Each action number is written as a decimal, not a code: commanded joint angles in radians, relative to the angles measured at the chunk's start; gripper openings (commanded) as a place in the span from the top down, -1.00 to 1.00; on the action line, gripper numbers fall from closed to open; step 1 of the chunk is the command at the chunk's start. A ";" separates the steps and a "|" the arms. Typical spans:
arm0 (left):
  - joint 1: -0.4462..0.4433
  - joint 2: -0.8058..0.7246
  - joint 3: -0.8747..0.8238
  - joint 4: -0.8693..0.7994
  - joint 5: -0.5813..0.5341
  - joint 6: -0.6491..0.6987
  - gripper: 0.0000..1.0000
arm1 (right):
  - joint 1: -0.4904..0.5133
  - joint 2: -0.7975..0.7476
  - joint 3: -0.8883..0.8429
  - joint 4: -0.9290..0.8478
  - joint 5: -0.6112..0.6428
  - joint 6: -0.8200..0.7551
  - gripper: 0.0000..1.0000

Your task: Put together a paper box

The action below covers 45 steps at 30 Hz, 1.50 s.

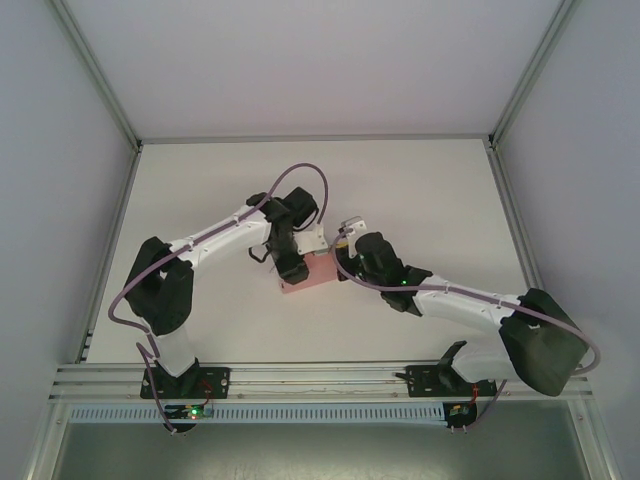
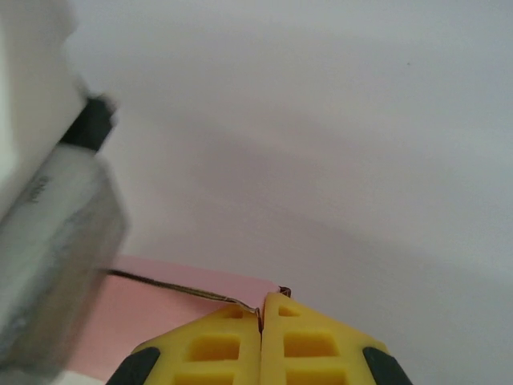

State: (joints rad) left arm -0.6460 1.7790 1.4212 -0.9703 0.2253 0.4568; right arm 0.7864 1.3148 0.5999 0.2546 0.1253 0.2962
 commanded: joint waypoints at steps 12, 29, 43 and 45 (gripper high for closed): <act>-0.003 -0.202 0.003 0.090 -0.244 -0.369 -1.00 | 0.092 0.088 0.121 -0.279 0.178 0.131 1.00; -0.005 -0.408 -0.274 0.190 -0.324 -0.644 0.09 | 0.097 0.102 0.150 -0.289 0.133 0.119 1.00; -0.005 -0.310 -0.233 0.142 -0.363 -0.715 0.76 | 0.097 0.104 0.148 -0.293 0.135 0.109 1.00; -0.004 -0.311 -0.222 0.142 -0.374 -0.738 1.00 | 0.097 0.109 0.152 -0.300 0.135 0.106 1.00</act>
State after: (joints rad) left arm -0.6468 1.4654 1.1622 -0.8185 -0.1108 -0.2268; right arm 0.8692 1.3907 0.7536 0.0525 0.2924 0.4122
